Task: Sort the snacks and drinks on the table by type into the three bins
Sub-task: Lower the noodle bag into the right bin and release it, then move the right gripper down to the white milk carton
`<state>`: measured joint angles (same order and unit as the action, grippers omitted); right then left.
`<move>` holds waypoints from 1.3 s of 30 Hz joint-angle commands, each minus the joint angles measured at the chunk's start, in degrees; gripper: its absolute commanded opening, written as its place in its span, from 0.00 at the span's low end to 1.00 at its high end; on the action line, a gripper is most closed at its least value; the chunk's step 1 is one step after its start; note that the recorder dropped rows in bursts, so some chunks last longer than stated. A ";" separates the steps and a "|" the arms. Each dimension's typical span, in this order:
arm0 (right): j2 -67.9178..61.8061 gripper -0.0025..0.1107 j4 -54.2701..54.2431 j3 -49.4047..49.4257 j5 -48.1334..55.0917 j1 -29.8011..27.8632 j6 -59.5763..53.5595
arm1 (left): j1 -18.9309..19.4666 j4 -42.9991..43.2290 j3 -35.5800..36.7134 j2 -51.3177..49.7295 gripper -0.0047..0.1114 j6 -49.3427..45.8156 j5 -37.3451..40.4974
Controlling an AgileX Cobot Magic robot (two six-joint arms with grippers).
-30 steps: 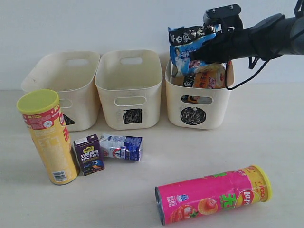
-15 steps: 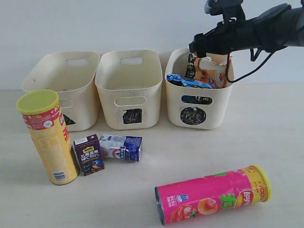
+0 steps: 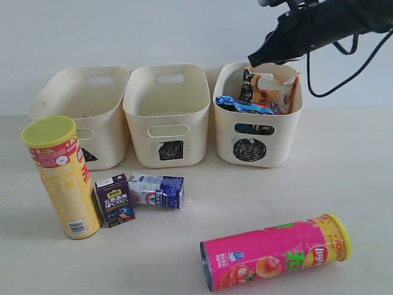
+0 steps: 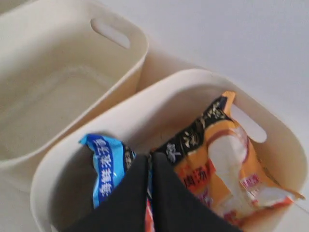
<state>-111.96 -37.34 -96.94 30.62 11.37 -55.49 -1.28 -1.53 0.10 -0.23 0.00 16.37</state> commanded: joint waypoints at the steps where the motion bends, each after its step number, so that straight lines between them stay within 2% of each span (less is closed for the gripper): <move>1: 3.54 0.02 20.54 -0.43 3.78 -0.41 17.50 | 0.06 -0.14 -0.10 0.23 0.08 0.47 -0.51; 4: 5.20 0.02 29.68 -0.43 7.50 -0.41 27.80 | 0.06 -0.14 -0.10 0.23 0.08 0.47 -0.51; 6: 6.23 0.02 32.63 -0.43 10.88 -0.31 29.42 | 0.06 -0.14 -0.10 0.23 0.08 0.47 -0.51; 8: 6.75 0.02 33.63 -0.43 14.96 0.16 28.14 | 0.06 -0.14 -0.10 0.23 0.08 0.47 -0.51; 12: 7.10 0.02 33.36 -0.43 26.86 2.71 17.39 | 0.06 -0.14 -0.10 0.23 0.08 0.47 -0.51; 16: 7.24 0.02 32.97 -0.43 31.31 5.44 15.93 | 0.06 -0.14 -0.10 0.23 0.08 0.47 -0.51; 25: 7.24 0.02 25.08 -0.43 37.97 12.78 4.39 | 0.06 -0.14 -0.10 0.23 0.08 0.47 -0.51; 34: 3.46 0.02 13.89 -0.43 37.02 19.14 -3.62 | 0.06 -0.14 -0.10 0.23 0.08 0.47 -0.39; 36: 1.32 0.08 13.89 -0.43 34.49 20.80 -3.54 | 0.06 -0.14 -0.10 0.23 0.08 0.47 -0.39; 39: -1.37 0.25 14.00 -0.43 30.34 22.93 -3.09 | 0.06 -0.14 -0.10 0.23 0.08 0.47 -0.39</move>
<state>-111.44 -22.92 -97.06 64.72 32.67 -58.24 -1.28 -1.53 0.10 -0.23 0.00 16.37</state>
